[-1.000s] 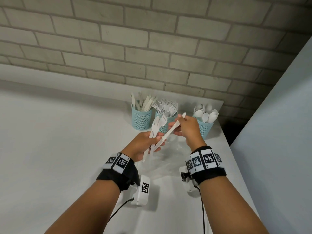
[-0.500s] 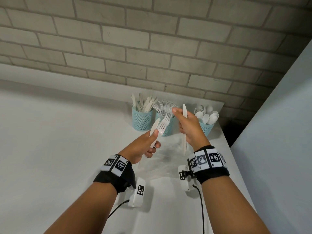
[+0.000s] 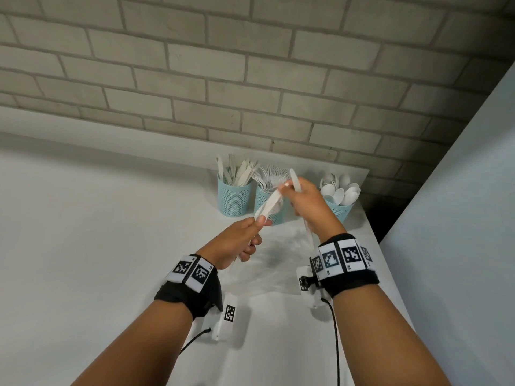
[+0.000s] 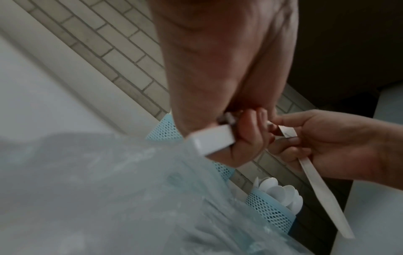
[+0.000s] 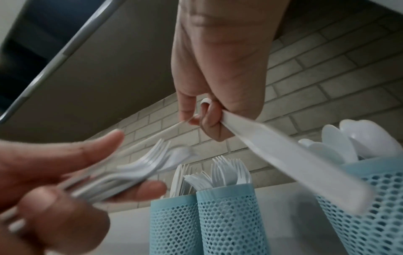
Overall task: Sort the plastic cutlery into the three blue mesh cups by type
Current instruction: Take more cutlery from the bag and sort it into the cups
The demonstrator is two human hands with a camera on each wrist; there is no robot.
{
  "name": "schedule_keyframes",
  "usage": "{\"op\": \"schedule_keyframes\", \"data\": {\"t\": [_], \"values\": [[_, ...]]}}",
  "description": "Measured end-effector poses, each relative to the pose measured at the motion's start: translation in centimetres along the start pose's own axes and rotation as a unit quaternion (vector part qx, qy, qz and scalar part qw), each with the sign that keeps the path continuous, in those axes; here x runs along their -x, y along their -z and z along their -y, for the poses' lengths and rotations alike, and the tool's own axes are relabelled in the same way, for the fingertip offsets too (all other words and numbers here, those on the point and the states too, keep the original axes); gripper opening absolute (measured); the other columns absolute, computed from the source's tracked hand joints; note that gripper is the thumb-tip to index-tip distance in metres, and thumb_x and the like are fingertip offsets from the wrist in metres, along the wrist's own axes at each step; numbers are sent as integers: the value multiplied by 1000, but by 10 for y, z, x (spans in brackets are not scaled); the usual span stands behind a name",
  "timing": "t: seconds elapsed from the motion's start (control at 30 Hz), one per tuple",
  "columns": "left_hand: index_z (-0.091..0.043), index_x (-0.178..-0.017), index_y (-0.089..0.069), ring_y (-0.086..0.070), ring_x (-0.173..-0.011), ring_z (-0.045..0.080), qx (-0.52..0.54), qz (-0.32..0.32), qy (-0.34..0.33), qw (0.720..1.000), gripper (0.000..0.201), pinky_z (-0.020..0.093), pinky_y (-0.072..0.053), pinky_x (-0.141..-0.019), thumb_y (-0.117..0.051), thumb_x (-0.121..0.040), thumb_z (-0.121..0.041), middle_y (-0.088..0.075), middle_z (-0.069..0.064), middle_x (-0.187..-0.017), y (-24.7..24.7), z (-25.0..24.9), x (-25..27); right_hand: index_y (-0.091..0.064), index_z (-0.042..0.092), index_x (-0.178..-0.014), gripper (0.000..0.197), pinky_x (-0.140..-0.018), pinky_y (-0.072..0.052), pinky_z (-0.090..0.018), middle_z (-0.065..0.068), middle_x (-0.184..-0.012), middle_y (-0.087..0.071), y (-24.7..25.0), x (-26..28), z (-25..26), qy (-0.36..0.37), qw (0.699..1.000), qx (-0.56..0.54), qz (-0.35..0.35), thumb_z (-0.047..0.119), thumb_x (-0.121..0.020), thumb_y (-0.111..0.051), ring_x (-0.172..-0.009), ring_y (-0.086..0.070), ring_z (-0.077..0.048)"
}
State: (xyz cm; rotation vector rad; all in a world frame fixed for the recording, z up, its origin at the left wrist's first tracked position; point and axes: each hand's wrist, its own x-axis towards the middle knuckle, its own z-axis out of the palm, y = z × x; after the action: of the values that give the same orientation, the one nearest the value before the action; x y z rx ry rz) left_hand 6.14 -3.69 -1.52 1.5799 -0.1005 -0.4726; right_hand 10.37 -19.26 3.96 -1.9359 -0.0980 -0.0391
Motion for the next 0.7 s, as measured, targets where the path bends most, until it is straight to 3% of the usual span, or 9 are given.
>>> {"op": "schedule_keyframes", "data": {"t": [0.1, 0.27, 0.33, 0.4, 0.5, 0.57, 0.7], "values": [[-18, -113, -52, -24, -47, 4, 29, -10, -7, 1000, 42, 14, -21, -44, -30, -96, -50, -33, -4, -67, 0, 1, -2, -48, 24, -83, 17, -57, -32, -22, 4, -74, -48, -1, -6, 2, -30, 998, -26, -40, 26, -99, -44, -62, -41, -8], [-16, -99, -45, -24, -44, 3, 48, -19, -8, 999, 34, 14, -20, -42, -30, -98, -47, -32, -4, -65, -7, -6, -5, -47, 21, -88, 14, -45, -33, -15, -1, -75, -60, -19, -7, 3, -47, 987, -151, -11, 16, -100, -41, -41, -47, 2], [-19, -98, -44, -23, -45, 4, 46, -29, -15, 998, 33, 14, -20, -43, -28, -98, -48, -32, -4, -66, -6, -7, -5, -50, 17, -88, 16, -45, -34, -14, 0, -70, -57, -25, -9, 1, -54, 983, -177, 0, 15, -100, -40, -45, -48, 0], [-24, -103, -45, -23, -48, 4, 53, -43, -30, 997, 30, 15, -20, -44, -26, -98, -48, -33, -4, -66, -4, -6, -4, -52, 17, -86, 23, -54, -37, -19, 2, -69, -58, -27, -15, 5, -56, 982, -180, -24, 20, -102, -36, -58, -50, -8], [-19, -110, -46, -24, -50, 6, 91, -106, -49, 989, 34, 15, -21, -44, -26, -100, -44, -35, -3, -68, 6, -2, -6, -48, 15, -83, 27, -64, -46, -26, -4, -74, -62, -22, -32, 22, -68, 947, -304, -76, 23, -103, -32, -65, -57, -14], [-12, -109, -47, -27, -51, 7, 123, -151, -59, 979, 33, 14, -24, -43, -27, -101, -38, -37, -2, -70, 13, 1, -10, -48, 14, -86, 25, -62, -52, -29, -6, -73, -60, -20, -45, 34, -50, 908, -404, -97, 24, -103, -32, -62, -59, -16], [-5, -118, -52, -34, -56, 8, 170, -194, -76, 963, 33, 13, -31, -45, -32, -102, -26, -43, 0, -74, 26, 1, -15, -48, 13, -81, 25, -44, -38, -19, 3, -60, -40, -30, -70, 55, 5, 882, -449, -142, 26, -101, -39, -44, -38, -6]]}}
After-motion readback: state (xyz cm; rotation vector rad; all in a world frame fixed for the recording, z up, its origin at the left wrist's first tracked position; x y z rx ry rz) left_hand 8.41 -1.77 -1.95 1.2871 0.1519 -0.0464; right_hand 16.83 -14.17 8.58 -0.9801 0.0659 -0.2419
